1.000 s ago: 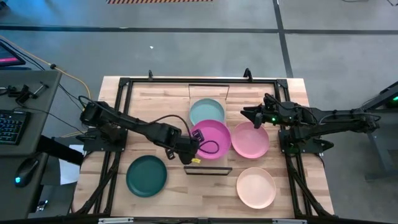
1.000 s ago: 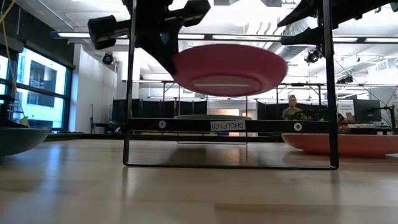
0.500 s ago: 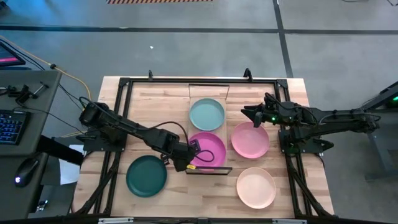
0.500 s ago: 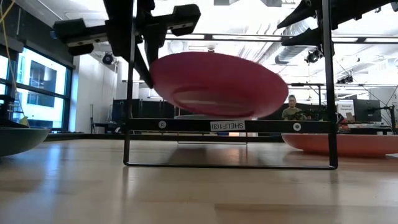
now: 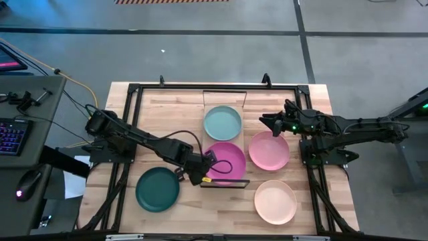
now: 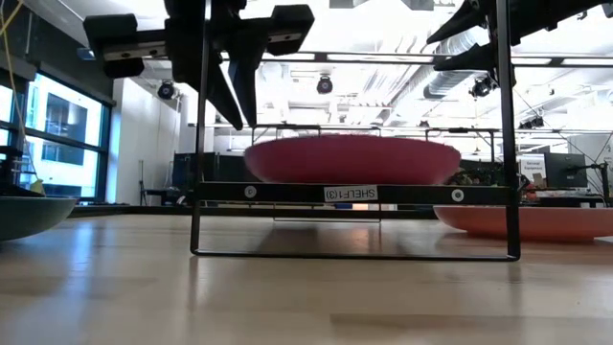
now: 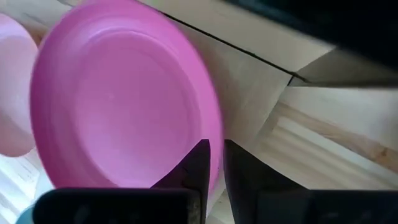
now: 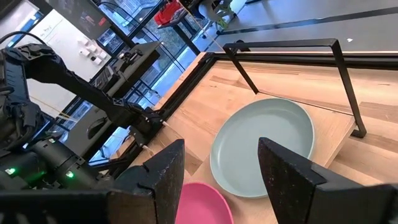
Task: Place and stack plates onto a shelf
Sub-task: Put the pink plate on the shelf, then stack the white plate on top of the blue plate on the shelf
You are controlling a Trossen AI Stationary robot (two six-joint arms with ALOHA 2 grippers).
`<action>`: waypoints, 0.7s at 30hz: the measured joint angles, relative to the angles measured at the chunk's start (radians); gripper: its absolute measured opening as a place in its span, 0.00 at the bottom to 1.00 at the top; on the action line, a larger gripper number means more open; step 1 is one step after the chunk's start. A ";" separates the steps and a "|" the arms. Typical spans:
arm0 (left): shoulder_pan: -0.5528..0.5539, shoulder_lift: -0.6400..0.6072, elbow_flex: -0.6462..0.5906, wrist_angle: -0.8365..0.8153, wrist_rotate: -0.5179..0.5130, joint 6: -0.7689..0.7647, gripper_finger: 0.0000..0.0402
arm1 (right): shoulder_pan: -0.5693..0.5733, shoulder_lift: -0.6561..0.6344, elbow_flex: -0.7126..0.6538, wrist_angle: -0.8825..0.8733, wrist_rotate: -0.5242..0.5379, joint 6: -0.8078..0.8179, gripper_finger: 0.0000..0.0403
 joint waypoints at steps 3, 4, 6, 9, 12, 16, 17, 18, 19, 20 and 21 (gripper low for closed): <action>0.000 0.000 0.000 0.000 0.000 -0.030 0.13 | 0.000 0.000 0.000 0.000 0.000 0.000 0.46; 0.000 0.000 0.000 0.000 -0.001 -0.034 0.14 | 0.000 0.000 0.000 0.000 0.000 0.000 0.46; 0.000 0.000 0.000 -0.001 -0.007 -0.043 0.17 | 0.000 0.000 0.000 0.000 0.000 0.000 0.46; 0.000 0.000 0.000 -0.014 -0.029 -0.070 0.21 | 0.000 0.000 0.000 0.000 0.000 0.000 0.46; 0.000 -0.009 0.000 -0.055 -0.039 -0.100 0.25 | 0.000 0.000 0.000 0.000 0.000 0.000 0.46; 0.000 -0.050 0.001 -0.141 -0.039 -0.143 0.29 | 0.000 0.000 0.000 0.000 0.000 0.000 0.46; 0.004 -0.066 0.001 -0.170 -0.039 -0.162 0.29 | 0.000 0.000 0.000 0.000 0.000 0.000 0.46; 0.011 -0.085 0.001 -0.197 -0.041 -0.196 0.29 | 0.000 0.000 0.000 0.000 0.000 0.000 0.46; 0.020 -0.106 0.001 -0.227 -0.040 -0.251 0.29 | 0.000 0.000 0.000 0.000 0.000 0.000 0.46; 0.032 -0.129 0.001 -0.259 -0.038 -0.324 0.30 | 0.000 0.000 0.000 0.000 0.000 0.000 0.46; 0.047 -0.155 0.001 -0.283 -0.028 -0.402 0.30 | 0.000 0.000 0.000 0.000 0.000 0.000 0.46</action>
